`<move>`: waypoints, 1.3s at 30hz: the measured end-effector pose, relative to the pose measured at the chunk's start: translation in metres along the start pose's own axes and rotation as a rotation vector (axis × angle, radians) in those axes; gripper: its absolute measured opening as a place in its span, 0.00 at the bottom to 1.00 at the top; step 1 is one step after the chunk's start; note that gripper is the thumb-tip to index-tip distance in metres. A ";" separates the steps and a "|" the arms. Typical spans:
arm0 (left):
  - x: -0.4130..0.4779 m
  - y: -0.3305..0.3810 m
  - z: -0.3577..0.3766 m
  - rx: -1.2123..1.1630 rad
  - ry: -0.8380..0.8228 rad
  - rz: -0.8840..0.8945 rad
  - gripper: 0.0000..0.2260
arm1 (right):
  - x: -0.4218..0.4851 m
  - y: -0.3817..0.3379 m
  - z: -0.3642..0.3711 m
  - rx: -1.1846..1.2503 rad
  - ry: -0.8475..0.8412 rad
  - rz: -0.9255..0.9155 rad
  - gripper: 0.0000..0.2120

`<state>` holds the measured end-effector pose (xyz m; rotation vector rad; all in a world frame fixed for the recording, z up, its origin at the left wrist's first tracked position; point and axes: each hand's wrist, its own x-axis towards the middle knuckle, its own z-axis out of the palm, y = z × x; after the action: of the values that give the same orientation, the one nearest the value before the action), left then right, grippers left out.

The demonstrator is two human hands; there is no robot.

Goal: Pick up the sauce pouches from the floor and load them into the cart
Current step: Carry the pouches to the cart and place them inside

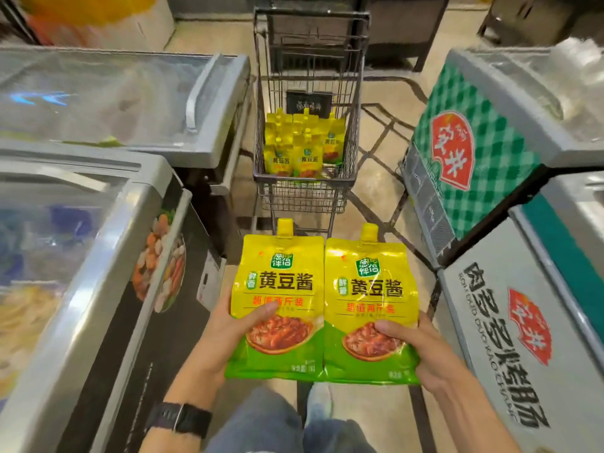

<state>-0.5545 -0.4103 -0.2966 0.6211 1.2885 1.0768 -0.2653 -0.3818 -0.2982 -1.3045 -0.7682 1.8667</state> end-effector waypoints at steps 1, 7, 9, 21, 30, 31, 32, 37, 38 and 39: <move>0.012 0.008 0.001 -0.017 -0.003 0.002 0.47 | 0.014 -0.015 0.004 0.003 -0.029 -0.014 0.48; 0.101 0.048 -0.005 -0.036 -0.011 0.007 0.51 | 0.106 -0.062 0.012 -0.053 -0.035 -0.006 0.54; 0.138 0.064 -0.008 -0.034 -0.031 0.001 0.53 | 0.140 -0.076 0.015 -0.076 -0.034 0.008 0.56; 0.355 0.155 -0.034 0.010 -0.110 -0.039 0.48 | 0.333 -0.182 0.055 -0.149 0.048 -0.106 0.50; 0.489 0.207 -0.033 0.235 -0.140 -0.029 0.42 | 0.466 -0.229 0.054 -0.138 0.080 -0.102 0.35; 0.503 0.208 -0.032 0.250 -0.135 -0.040 0.39 | 0.485 -0.232 0.050 -0.150 0.082 -0.089 0.35; 0.516 0.208 -0.031 0.259 -0.138 -0.053 0.38 | 0.503 -0.234 0.046 -0.165 0.082 -0.076 0.39; 0.584 0.195 -0.022 0.295 -0.038 -0.123 0.33 | 0.593 -0.232 0.025 -0.185 0.091 0.048 0.39; 0.599 0.191 -0.020 0.295 -0.020 -0.145 0.32 | 0.608 -0.229 0.022 -0.178 0.098 0.068 0.35; 0.614 0.185 -0.020 0.282 -0.006 -0.175 0.31 | 0.624 -0.225 0.019 -0.177 0.104 0.082 0.33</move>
<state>-0.6695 0.2095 -0.4155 0.7064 1.4738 0.7559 -0.3751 0.2575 -0.4364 -1.5524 -0.8512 1.8116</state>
